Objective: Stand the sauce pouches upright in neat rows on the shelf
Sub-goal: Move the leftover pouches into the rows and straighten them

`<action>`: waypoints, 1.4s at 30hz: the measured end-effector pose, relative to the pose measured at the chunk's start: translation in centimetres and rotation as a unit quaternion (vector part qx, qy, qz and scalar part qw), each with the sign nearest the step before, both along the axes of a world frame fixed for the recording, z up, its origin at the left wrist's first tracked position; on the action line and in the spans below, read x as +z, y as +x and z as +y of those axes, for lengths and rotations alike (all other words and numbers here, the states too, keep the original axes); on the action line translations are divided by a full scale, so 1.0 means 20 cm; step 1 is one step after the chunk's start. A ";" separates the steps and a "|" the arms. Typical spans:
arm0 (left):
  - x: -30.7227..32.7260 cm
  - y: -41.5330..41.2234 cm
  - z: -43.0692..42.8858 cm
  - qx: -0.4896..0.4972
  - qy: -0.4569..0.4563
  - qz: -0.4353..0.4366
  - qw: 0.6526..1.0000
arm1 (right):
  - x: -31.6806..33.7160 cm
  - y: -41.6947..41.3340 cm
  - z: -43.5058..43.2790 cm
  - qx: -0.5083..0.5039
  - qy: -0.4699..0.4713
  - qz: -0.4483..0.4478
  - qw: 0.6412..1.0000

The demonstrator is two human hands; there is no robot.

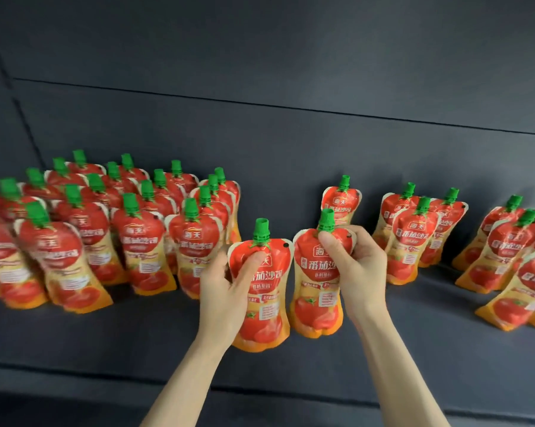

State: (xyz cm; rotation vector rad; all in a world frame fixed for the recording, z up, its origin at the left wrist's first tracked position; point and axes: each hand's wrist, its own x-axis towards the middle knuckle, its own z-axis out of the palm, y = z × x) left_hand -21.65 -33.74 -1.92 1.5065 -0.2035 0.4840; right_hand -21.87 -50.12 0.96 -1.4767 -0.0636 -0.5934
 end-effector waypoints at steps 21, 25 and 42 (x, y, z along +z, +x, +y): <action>-0.02 0.01 1.03 -0.083 0.014 0.036 0.996 | -0.07 -0.14 1.03 -0.028 -0.030 0.011 0.999; -0.08 0.00 1.06 -0.124 0.042 0.052 0.990 | -0.16 -0.14 1.01 0.004 -0.012 0.058 0.998; -0.42 -0.03 1.01 0.106 0.243 0.052 0.963 | -0.50 -0.11 0.95 -0.053 -0.147 0.155 0.976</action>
